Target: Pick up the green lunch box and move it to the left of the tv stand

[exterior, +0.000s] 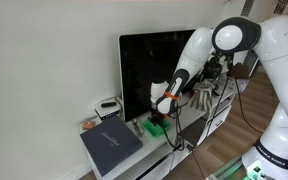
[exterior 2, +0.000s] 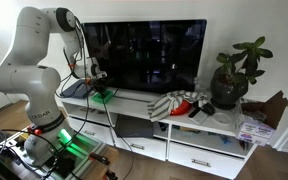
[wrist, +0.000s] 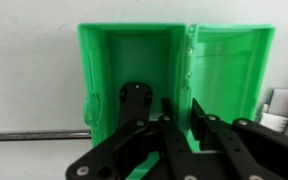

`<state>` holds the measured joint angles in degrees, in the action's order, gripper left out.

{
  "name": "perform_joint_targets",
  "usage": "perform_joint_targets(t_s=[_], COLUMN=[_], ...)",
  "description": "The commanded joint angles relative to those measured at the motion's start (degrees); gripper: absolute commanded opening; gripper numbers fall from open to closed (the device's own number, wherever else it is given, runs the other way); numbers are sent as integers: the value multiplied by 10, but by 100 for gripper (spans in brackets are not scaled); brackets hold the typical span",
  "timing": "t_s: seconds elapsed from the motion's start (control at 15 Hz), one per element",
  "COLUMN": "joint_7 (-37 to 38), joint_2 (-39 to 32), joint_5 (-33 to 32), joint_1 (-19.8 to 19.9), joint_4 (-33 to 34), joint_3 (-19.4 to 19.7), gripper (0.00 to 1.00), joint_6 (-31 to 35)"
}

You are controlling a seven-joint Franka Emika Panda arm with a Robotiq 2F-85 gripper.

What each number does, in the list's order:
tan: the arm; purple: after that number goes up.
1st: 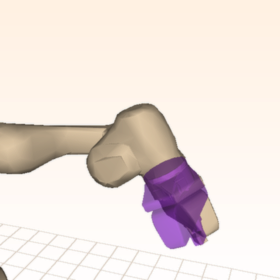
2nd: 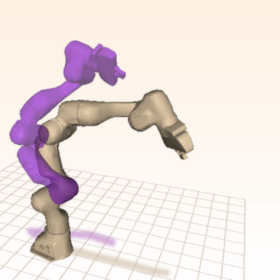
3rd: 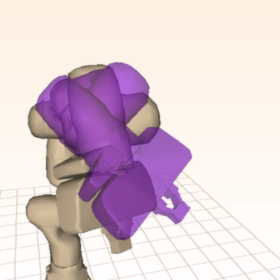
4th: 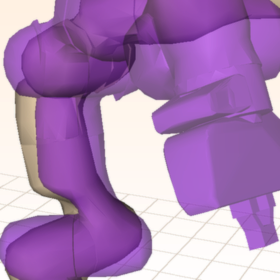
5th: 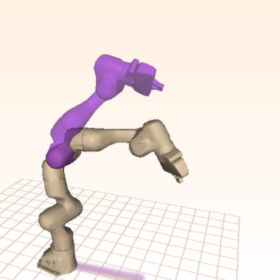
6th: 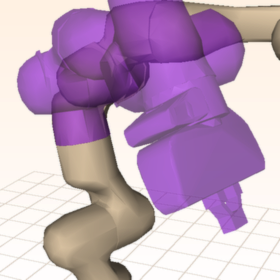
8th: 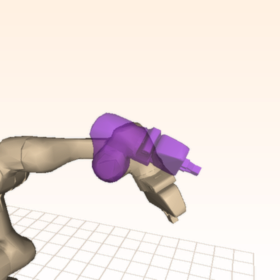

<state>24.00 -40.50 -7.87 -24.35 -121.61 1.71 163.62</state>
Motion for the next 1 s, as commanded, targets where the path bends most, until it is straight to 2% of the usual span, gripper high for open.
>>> perform_joint_targets(t_s=[0.0, 0.13, 0.4, 0.73, 0.93], joint_7=[-22, -18, -22, -34, -68], joint_2=[9, 23, 53, 122, 178], joint_5=[14, 4, -4, -15, -27], joint_1=[-1, -12, -17, -2, 30], joint_4=[-4, -13, -35, -78, -104], joint_3=[1, 15, 23, 27, 25], gripper=[1, 5, 4, 4, 4], joint_6=[-12, -19, -48, -84, -141])
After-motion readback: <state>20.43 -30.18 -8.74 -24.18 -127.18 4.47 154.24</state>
